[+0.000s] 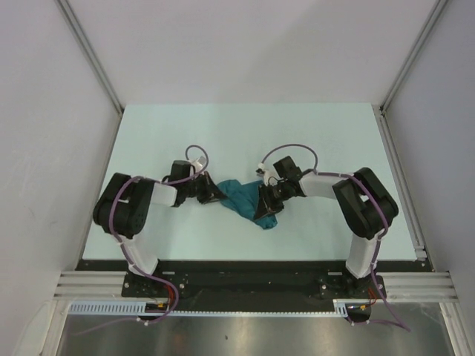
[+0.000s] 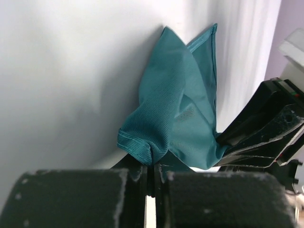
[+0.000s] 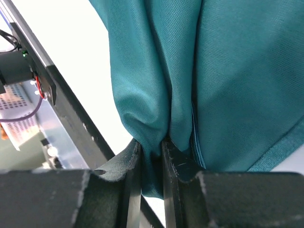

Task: Fold the napkin, place the utensils inside, and roll it up
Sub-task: Roll the napkin with the utensil

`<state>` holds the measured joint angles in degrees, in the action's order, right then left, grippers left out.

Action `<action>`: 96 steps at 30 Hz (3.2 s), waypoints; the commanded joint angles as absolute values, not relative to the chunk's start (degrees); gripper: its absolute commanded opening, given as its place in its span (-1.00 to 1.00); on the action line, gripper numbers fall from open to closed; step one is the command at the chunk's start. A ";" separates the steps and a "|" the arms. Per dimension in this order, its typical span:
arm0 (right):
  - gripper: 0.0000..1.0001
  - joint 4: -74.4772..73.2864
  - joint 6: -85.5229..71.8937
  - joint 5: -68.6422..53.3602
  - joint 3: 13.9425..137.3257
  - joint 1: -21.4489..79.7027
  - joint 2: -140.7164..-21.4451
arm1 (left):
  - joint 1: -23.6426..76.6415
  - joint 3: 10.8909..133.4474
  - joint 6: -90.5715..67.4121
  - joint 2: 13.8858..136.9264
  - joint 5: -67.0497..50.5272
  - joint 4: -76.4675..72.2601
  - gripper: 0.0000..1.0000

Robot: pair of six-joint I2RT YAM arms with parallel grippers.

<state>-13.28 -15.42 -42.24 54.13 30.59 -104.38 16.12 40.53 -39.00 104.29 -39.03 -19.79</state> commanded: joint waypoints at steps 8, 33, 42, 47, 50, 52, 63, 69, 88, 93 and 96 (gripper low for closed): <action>-1.00 -20.30 -4.93 -40.06 68.82 35.33 -116.36 | 10.90 35.59 -39.46 97.65 -37.88 -20.12 -0.81; -1.00 -31.02 10.45 -48.16 67.68 37.53 -114.35 | 9.23 37.53 -40.34 99.75 -44.03 -20.83 0.37; -1.00 -31.11 15.29 -50.80 66.53 38.58 -113.12 | 11.34 37.44 -39.20 100.37 -44.74 -19.07 0.25; -1.00 -30.94 16.35 -52.12 66.18 38.50 -112.32 | 12.83 36.83 -38.32 100.63 -45.35 -17.84 -0.19; -1.00 -31.20 16.00 -51.60 66.53 38.32 -113.11 | 13.88 36.21 -38.23 101.16 -45.35 -17.93 -0.65; -1.00 -31.03 15.12 -51.24 66.62 37.88 -113.20 | 14.06 35.77 -38.41 101.25 -45.18 -18.02 -0.99; 0.23 -33.92 9.32 -44.32 72.23 35.51 -104.33 | 14.06 40.07 -35.60 98.97 -38.06 -6.96 -0.99; 0.40 -28.41 6.24 -32.47 73.92 38.91 -97.04 | 14.06 44.11 -33.31 97.65 -33.93 3.59 -1.00; 0.33 -19.34 7.21 -2.28 65.66 57.83 -102.30 | 13.97 50.01 -31.02 100.81 -32.78 12.22 -1.00; -0.19 -19.07 6.24 -7.37 65.57 54.24 -104.85 | 13.97 50.01 -31.20 100.72 -33.31 11.78 -1.00; -0.58 -17.85 5.19 -17.55 64.95 50.38 -104.77 | 13.89 49.75 -31.99 100.20 -34.97 9.41 -0.97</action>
